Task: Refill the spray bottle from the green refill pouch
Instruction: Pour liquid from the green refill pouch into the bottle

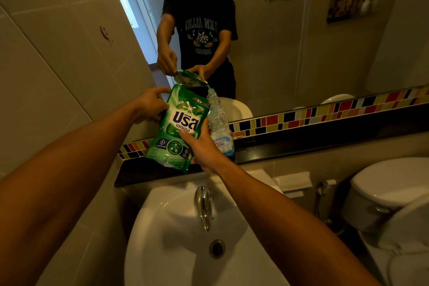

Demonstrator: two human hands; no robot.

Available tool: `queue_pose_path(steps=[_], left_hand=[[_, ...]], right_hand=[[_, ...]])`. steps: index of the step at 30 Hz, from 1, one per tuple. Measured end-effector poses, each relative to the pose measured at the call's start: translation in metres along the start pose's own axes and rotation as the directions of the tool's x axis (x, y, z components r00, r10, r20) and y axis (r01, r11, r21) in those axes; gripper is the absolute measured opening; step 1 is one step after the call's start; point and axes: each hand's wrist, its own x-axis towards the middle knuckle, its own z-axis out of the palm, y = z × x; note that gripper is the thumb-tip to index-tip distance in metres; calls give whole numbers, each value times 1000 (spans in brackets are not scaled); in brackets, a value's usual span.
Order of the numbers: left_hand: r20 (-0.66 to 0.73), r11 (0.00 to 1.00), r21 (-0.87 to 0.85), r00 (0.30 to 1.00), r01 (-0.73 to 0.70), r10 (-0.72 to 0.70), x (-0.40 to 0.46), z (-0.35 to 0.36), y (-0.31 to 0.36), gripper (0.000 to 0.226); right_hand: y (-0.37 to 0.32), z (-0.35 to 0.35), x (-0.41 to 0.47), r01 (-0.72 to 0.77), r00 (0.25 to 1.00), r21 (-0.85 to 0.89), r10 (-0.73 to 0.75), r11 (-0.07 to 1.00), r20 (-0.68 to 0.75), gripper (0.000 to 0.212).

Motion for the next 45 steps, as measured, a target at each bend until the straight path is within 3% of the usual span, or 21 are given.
queue_pose_path(steps=[18,45], left_hand=[[1,1000,4,1000,7,-7,0,-2,4,60],[3,1000,18,1000,-3,3,4,-6,6,58]], right_hand=[[-7,4,-5,34,999,44,-34,998,0,99],[-16,8,-11,26,1000,73,-26,997,6,100]])
